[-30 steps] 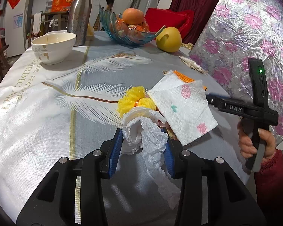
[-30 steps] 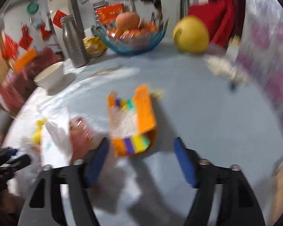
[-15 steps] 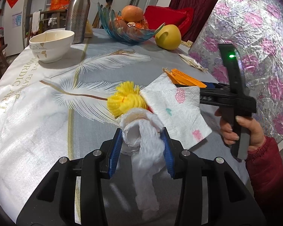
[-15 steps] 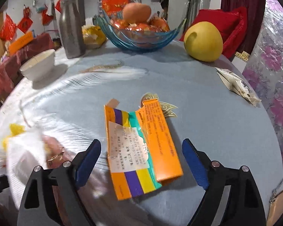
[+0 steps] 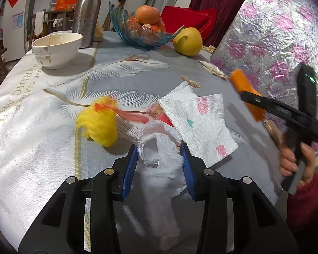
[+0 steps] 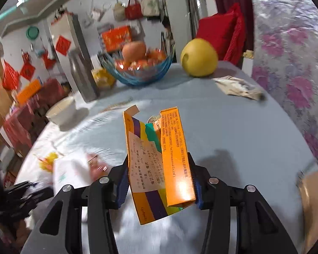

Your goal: Collect trash

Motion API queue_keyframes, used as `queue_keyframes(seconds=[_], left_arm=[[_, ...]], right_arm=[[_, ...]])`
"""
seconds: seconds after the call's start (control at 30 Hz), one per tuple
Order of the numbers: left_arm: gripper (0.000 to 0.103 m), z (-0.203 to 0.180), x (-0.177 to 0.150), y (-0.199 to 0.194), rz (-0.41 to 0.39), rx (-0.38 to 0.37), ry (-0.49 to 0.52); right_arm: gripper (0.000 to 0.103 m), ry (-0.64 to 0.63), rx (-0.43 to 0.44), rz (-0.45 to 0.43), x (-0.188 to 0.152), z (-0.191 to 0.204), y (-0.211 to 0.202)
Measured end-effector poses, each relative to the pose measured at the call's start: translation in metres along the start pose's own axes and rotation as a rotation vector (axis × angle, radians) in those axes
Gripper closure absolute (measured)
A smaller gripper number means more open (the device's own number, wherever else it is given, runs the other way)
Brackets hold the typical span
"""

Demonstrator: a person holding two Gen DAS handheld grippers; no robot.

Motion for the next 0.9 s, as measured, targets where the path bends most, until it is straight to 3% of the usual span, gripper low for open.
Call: queue_keyframes(seconds=[0.2,0.4,0.47,0.57,0.63,0.67,0.73,0.77,0.9], left_arm=[[0.069,-0.005,-0.014,-0.012,-0.001,0.014,-0.004],[0.069,-0.014,-0.030,-0.016,0.014,0.065,0.024],[0.065,-0.015,-0.028,-0.015,0.019,0.075,0.016],[0.040,-0.014,-0.016,-0.007,0.020,0.105,-0.010],[0.038,-0.010,-0.007,0.004,0.040,0.153,-0.022],[0.040,-0.007,-0.004,0.010,0.061,0.167,-0.038],[0.072,-0.003,-0.004,0.015,0.083,0.137,-0.061],[0.073,-0.003,-0.004,0.014,0.082,0.112,-0.068],[0.079,-0.007,-0.009,-0.011,0.010,0.136,-0.040]], right_arm=[[0.055,0.039,0.041,-0.054,-0.038,-0.015,-0.052],[0.054,0.051,0.061,-0.056,-0.070,-0.027,-0.077],[0.054,0.051,0.054,-0.058,-0.077,-0.029,-0.082],[0.053,0.060,0.062,-0.060,-0.085,-0.034,-0.088],[0.053,0.066,0.064,-0.064,-0.088,-0.038,-0.091],[0.053,0.071,0.065,-0.067,-0.090,-0.040,-0.092],[0.053,0.083,0.068,-0.076,-0.095,-0.045,-0.096],[0.053,0.086,0.069,-0.078,-0.097,-0.046,-0.098],[0.053,0.088,0.051,-0.068,-0.113,-0.055,-0.107]])
Point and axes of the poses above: each gripper's, at about its wrist camera, not at the fingertips, and y roughly the way its jaws point, z to its left, x to its top, the point moved 7 cm from there along y, roughly the way its jaws point, and after that the axes turned 12 degrees about z, right-handed, at the moved point
